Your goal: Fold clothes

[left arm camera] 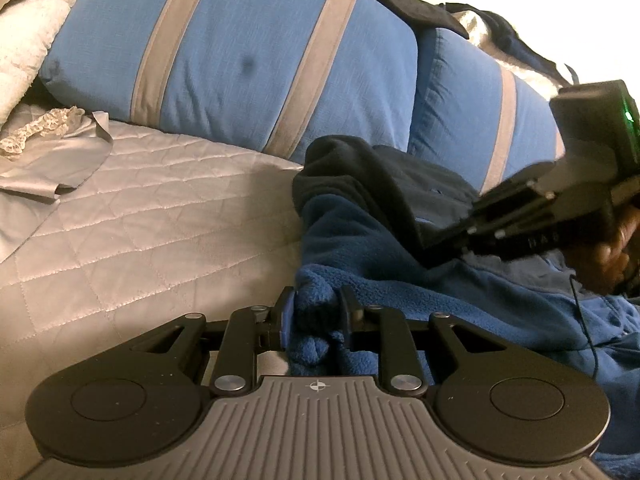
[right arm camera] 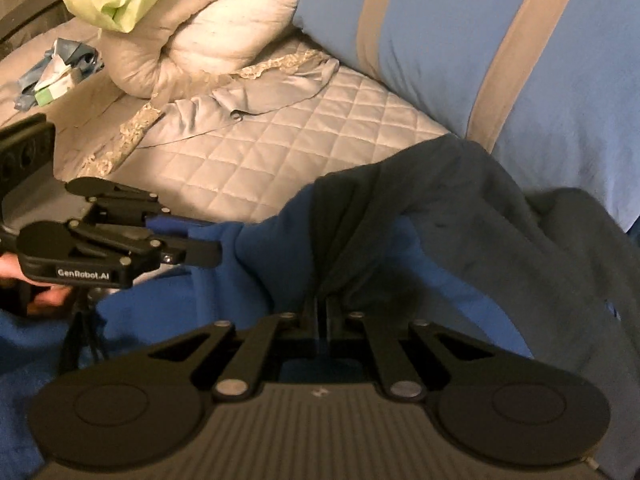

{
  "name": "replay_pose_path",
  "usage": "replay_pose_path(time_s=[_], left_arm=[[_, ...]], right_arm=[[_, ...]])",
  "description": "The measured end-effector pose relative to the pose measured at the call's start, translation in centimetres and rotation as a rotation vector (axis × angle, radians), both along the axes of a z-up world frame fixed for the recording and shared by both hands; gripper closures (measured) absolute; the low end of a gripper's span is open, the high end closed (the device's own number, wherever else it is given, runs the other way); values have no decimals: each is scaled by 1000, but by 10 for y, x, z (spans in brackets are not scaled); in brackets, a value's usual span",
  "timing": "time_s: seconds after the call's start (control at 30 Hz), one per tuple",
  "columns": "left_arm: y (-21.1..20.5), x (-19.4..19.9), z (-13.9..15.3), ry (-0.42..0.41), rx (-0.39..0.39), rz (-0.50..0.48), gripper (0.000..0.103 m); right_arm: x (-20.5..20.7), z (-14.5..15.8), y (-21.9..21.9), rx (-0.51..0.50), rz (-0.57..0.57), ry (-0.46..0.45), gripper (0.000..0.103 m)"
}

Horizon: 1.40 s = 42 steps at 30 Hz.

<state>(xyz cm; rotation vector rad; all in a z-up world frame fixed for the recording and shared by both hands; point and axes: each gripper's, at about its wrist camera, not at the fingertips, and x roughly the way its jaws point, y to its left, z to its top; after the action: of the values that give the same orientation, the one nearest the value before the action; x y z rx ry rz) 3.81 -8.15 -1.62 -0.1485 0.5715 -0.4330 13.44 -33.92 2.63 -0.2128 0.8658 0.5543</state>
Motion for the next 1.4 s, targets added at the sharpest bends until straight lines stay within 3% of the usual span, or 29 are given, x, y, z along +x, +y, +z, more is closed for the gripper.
replay_pose_path(time_s=[0.03,0.17,0.37,0.47,0.6,0.63,0.67,0.7,0.73,0.87,1.2,1.4], left_arm=[[0,0,0,3,4,6,69],[7,1,2,23,-30,23,59],[17,3,11,66,-124,19,57],[22,11,13,91,-191,25,57],[26,24,12,124,-215,33,59],[25,27,11,138,-214,24,65],[23,28,11,153,-203,15,75],[21,30,10,169,-191,6,86],[20,30,10,180,-180,-1,87],[19,20,13,161,-142,-7,91],[19,2,21,158,-27,-52,95],[18,0,24,163,2,-47,95]], right_arm=[[4,3,-2,4,-6,-9,69],[25,20,-15,97,-105,-53,25],[70,30,-22,202,-271,-79,25],[94,25,-16,218,-321,-61,25],[121,9,-4,185,-368,-26,27],[127,5,0,166,-381,-25,38],[130,2,0,153,-389,-26,58],[133,-1,1,139,-402,-22,70],[136,-3,2,126,-415,-19,93],[139,1,-3,119,-462,-80,96],[141,-1,-10,123,-516,-119,98],[142,-2,-8,102,-490,-128,97]])
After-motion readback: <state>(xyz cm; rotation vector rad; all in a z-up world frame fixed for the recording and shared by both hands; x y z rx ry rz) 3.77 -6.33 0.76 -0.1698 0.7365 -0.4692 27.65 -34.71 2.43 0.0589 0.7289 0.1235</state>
